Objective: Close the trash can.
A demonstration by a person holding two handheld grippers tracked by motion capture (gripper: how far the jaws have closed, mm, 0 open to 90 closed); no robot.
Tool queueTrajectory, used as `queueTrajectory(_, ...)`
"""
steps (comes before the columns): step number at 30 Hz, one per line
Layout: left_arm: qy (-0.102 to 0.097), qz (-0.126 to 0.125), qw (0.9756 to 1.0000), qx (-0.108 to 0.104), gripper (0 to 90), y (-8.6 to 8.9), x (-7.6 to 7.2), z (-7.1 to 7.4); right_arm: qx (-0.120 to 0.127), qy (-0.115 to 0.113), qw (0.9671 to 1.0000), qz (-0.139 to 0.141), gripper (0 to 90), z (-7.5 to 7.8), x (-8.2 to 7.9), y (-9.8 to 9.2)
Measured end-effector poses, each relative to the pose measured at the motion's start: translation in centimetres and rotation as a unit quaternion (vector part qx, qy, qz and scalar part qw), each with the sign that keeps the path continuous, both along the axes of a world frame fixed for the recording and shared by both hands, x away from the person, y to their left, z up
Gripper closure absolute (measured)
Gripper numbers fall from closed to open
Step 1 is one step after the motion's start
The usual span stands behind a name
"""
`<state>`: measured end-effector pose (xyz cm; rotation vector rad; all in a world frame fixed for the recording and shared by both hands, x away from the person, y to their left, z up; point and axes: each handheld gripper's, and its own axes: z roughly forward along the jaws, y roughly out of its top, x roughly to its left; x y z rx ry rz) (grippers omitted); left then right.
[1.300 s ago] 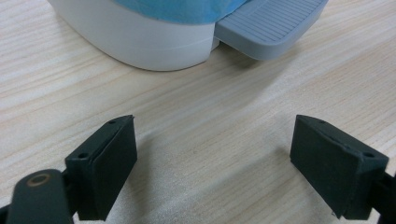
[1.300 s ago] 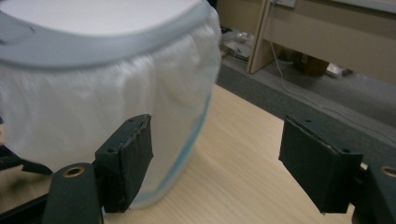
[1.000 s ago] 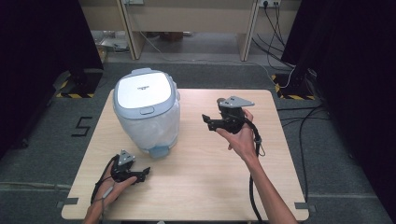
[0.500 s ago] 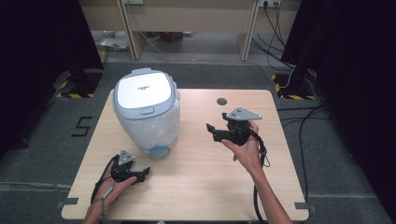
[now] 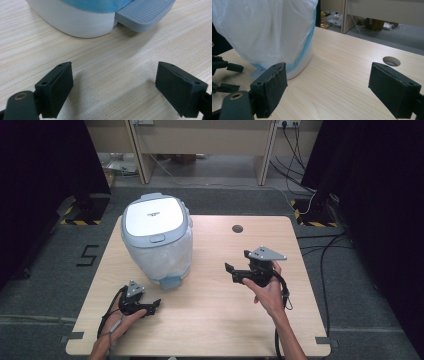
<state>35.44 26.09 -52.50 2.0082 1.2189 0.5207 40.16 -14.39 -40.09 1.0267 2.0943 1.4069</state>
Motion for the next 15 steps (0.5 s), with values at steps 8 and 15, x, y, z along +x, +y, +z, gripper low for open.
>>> queueTrajectory(8, 0.0, 0.0, 1.0, 0.0, 13.6, 0.0, 0.0, 0.0, -0.007, -0.014, 0.9999, 0.001, 15.3, -1.5, -1.8, 0.1)
queueTrajectory(15, 0.0, 0.0, 1.0, 0.0, 13.6, 0.0, 0.0, 0.0, -0.022, -0.018, 0.9996, 0.007, 15.5, -2.4, -3.0, 0.9)
